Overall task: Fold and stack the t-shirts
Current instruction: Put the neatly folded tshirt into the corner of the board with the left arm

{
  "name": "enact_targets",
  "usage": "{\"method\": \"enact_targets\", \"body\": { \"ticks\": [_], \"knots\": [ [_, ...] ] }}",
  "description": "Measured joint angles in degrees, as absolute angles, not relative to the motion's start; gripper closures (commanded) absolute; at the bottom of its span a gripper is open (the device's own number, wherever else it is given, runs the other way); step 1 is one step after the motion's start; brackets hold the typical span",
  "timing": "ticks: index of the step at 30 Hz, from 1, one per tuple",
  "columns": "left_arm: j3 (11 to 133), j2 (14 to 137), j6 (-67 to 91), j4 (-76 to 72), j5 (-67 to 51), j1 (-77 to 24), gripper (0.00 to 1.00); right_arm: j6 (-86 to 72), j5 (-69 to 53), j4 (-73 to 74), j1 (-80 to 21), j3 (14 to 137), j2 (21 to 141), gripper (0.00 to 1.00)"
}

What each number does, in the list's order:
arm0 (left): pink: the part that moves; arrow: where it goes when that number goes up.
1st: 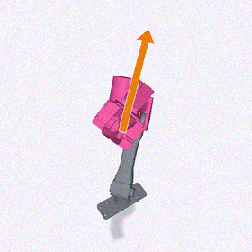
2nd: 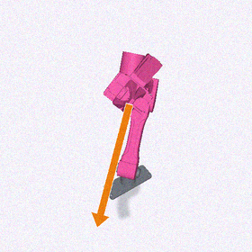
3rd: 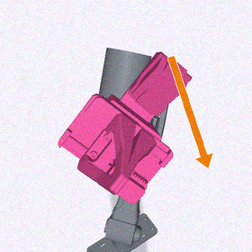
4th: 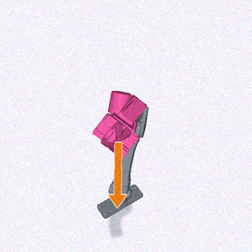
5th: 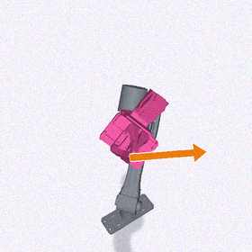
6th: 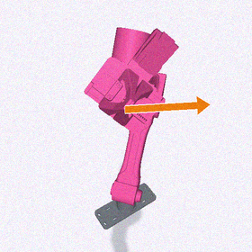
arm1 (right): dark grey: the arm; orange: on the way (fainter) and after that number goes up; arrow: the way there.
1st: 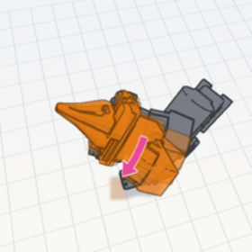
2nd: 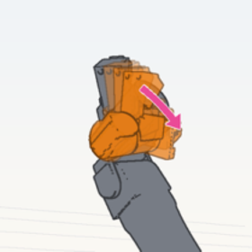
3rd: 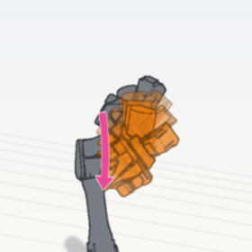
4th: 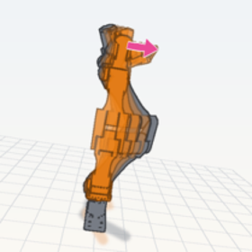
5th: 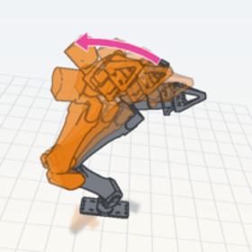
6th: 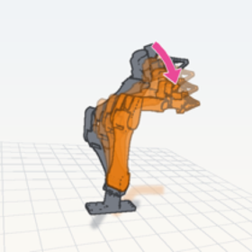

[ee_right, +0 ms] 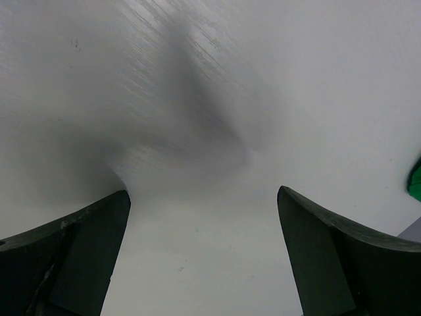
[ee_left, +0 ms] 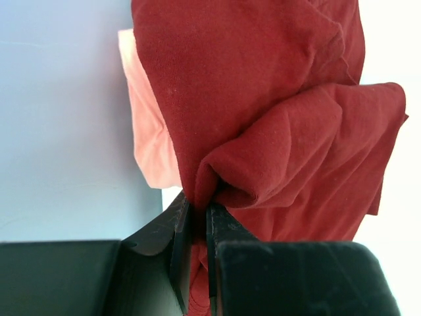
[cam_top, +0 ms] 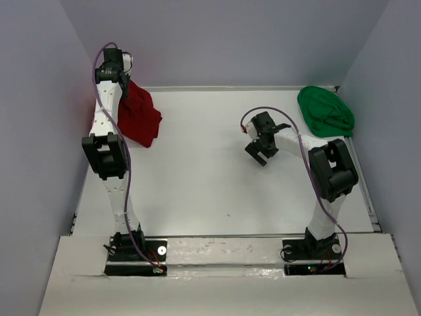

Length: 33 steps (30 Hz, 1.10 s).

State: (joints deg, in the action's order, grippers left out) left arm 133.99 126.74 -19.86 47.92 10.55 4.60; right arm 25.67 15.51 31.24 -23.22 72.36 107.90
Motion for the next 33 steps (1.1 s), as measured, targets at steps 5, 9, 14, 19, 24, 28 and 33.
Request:
{"method": "enact_targets", "body": {
  "ticks": [5,9,14,19,24,28,33],
  "knots": [
    [134.1,126.5,-20.1,47.8,10.5,5.3,1.00,25.7,15.4,31.5,-23.2,72.7,108.2,0.00],
    [134.1,126.3,-20.3,47.8,10.4,5.9,1.00,25.7,15.4,31.6,-23.3,73.0,108.4,0.00],
    [133.8,125.9,-20.4,47.3,10.1,6.5,1.00,25.7,15.4,31.7,-23.3,73.2,108.6,0.00],
    [133.8,125.8,-20.5,46.3,9.6,7.3,1.00,25.7,15.4,31.9,-23.3,73.7,109.1,0.00],
    [133.8,125.8,-20.5,45.4,9.1,8.7,1.00,25.7,15.5,31.9,-23.3,73.9,109.3,0.00],
    [133.8,125.8,-20.5,44.4,8.7,10.2,1.00,25.7,15.6,32.1,-23.3,74.3,109.6,0.00],
    [133.8,126.0,-20.5,42.3,8.4,12.2,1.00,25.7,15.6,32.4,-23.3,74.5,109.8,0.00]
  ]
}}
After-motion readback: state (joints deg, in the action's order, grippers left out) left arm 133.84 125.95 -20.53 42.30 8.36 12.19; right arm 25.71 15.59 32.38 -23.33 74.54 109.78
